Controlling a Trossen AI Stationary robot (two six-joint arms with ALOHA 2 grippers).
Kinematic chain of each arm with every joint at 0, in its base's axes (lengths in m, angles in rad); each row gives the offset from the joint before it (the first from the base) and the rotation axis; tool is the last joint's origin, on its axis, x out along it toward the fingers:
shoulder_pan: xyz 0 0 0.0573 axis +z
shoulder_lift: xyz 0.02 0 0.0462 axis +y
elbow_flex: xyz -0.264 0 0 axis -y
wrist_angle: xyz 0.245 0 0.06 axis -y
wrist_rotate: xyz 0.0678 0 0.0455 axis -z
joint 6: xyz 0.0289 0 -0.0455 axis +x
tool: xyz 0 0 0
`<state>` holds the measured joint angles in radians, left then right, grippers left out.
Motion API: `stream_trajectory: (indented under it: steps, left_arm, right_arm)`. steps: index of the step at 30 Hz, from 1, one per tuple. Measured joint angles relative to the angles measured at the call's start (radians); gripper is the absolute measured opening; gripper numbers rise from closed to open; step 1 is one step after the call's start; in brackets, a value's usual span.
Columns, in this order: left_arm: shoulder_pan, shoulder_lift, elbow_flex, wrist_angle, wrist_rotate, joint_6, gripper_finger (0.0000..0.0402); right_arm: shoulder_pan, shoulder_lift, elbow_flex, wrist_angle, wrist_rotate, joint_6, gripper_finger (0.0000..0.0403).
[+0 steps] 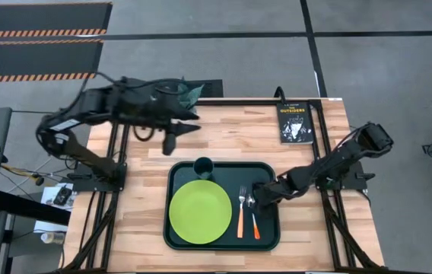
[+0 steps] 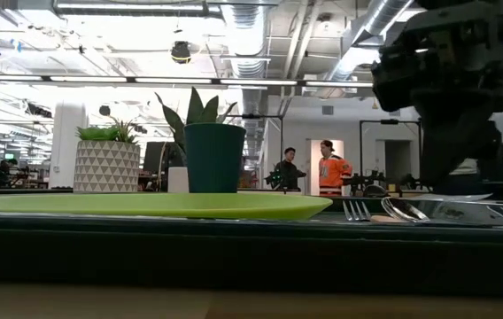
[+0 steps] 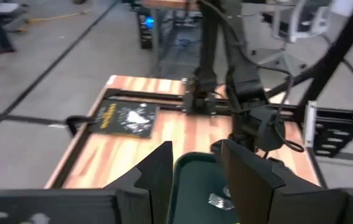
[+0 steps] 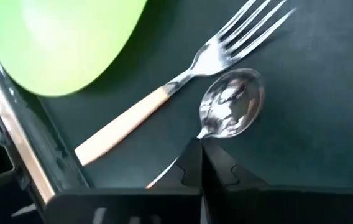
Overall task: Pick and place plate/cup/fork/spoon on tray
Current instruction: Put the orange spoon on the black serving tray to the right of the orange fork
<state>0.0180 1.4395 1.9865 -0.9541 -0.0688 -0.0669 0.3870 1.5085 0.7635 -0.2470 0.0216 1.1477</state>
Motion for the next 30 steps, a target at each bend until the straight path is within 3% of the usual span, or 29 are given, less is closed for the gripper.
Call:
stream_trajectory:
  steps: [10, 30]
  left_arm:
    - [-0.051, -0.054, 0.000, -0.109, -0.157, -0.035, 0.0126]
    - [-0.053, -0.045, -0.001, -0.121, -0.174, -0.035, 0.0126]
  right_arm:
    - [-0.065, 0.004, 0.000, 0.002, 0.005, -0.038, 0.0007]
    - [-0.068, 0.004, 0.000, -0.010, 0.005, -0.090, 0.0007]
